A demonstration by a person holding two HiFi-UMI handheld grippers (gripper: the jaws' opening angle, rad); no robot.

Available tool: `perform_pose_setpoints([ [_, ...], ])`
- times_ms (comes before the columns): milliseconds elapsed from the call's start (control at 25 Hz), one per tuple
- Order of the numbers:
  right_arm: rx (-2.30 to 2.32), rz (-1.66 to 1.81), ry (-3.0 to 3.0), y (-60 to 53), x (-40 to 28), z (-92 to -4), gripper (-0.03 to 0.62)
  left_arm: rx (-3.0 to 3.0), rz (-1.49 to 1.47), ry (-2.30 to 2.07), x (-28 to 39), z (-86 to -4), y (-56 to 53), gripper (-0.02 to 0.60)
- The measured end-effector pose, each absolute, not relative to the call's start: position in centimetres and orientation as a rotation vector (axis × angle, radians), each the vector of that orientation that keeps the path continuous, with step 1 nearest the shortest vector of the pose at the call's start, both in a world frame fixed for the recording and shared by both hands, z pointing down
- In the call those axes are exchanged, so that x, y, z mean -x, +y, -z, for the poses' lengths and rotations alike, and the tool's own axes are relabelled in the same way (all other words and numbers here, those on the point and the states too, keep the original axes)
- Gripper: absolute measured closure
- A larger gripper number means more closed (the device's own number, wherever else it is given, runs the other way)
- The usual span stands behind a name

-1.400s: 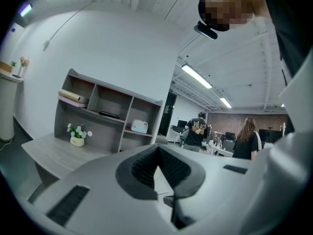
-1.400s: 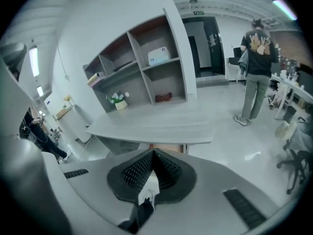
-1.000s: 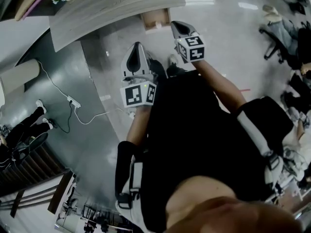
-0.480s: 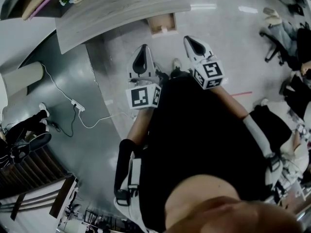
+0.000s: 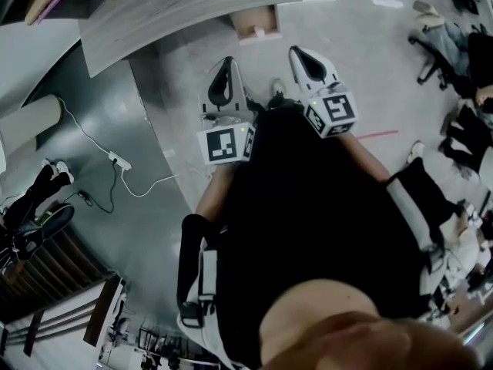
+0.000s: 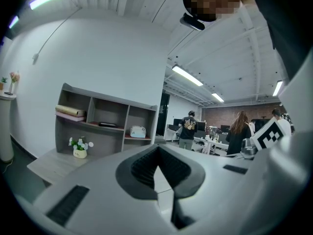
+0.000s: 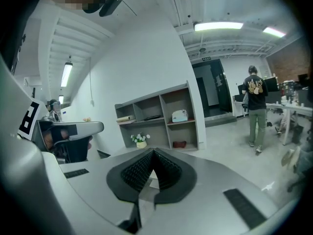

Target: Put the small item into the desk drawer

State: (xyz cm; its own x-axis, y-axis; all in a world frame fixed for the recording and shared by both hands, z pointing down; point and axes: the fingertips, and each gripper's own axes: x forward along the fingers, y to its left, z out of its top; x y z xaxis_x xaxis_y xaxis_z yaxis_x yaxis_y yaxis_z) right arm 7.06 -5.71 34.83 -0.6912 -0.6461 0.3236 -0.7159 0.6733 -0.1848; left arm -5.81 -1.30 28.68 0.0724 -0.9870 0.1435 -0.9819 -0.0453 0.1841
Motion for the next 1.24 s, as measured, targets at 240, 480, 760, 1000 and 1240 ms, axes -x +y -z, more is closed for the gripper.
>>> perform_pose_setpoints([
  [240,-1.093,-0.462,-2.663,-5.3,-5.8,-34.7,0.595,-2.131,0.019,-1.987,6.9,-28.8,-1.1,0.584],
  [480,-1.098,-0.453,-2.652,-4.9,-5.3,-34.8,0.595,-2.134,-0.012,-1.981,7.7,-29.3,-0.5,0.584],
  [760,-1.114,-0.445,-2.639,-5.4,-5.6,-35.3,0.595,-2.153,-0.003,-1.972,7.5,-29.5,-1.1,0.584],
  [1000,-1.110,-0.435,-2.641,-5.5,-5.3,-34.9,0.595,-2.156,-0.007,-1.966,7.7,-29.3,-1.1,0.584],
  [1240,-1.108,-0.435,-2.641,-5.8,-5.6,-34.8,0.595,-2.161,0.015,-1.978,7.5,-28.9,-1.5,0.584],
])
